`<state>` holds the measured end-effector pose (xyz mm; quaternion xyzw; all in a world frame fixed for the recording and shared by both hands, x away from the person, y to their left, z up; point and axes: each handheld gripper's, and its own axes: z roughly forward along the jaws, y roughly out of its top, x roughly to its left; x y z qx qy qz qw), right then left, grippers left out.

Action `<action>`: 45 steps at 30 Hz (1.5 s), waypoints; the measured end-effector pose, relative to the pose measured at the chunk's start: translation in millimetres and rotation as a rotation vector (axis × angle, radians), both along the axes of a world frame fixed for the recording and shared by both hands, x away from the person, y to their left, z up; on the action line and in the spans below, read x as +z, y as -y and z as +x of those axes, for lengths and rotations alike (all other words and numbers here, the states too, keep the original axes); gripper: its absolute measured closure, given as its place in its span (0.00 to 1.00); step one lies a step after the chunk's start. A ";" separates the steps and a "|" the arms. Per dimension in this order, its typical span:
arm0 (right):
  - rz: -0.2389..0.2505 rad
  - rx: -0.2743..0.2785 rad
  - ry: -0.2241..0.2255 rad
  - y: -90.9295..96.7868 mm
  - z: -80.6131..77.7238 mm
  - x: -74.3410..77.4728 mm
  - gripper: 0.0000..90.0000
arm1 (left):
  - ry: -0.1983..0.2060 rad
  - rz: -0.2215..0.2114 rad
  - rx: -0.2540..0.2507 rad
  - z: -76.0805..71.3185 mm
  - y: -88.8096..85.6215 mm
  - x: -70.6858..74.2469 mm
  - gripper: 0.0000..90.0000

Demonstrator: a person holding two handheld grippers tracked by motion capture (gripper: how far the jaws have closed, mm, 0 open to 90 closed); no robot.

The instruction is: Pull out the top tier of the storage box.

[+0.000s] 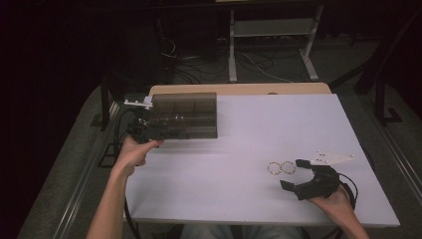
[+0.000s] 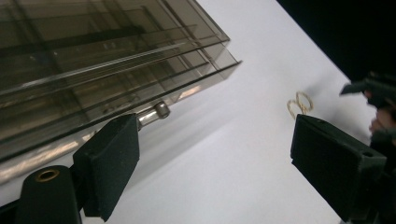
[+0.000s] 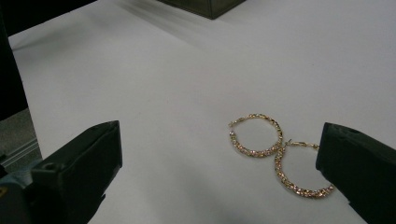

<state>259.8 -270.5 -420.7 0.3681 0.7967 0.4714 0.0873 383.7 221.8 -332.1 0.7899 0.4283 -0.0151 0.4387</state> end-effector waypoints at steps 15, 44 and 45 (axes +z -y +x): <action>-0.005 0.008 -0.002 -2.3 0.2 -1.2 0.00 | 0.069 0.149 -0.159 17.0 15.0 14.9 0.21; -0.017 0.022 -0.007 -3.9 1.8 -4.0 0.00 | 0.150 0.154 -0.197 46.9 2.7 -13.0 0.50; -0.017 0.022 -0.007 -3.9 1.8 -4.0 0.00 | 0.150 0.154 -0.197 46.9 2.7 -13.0 0.51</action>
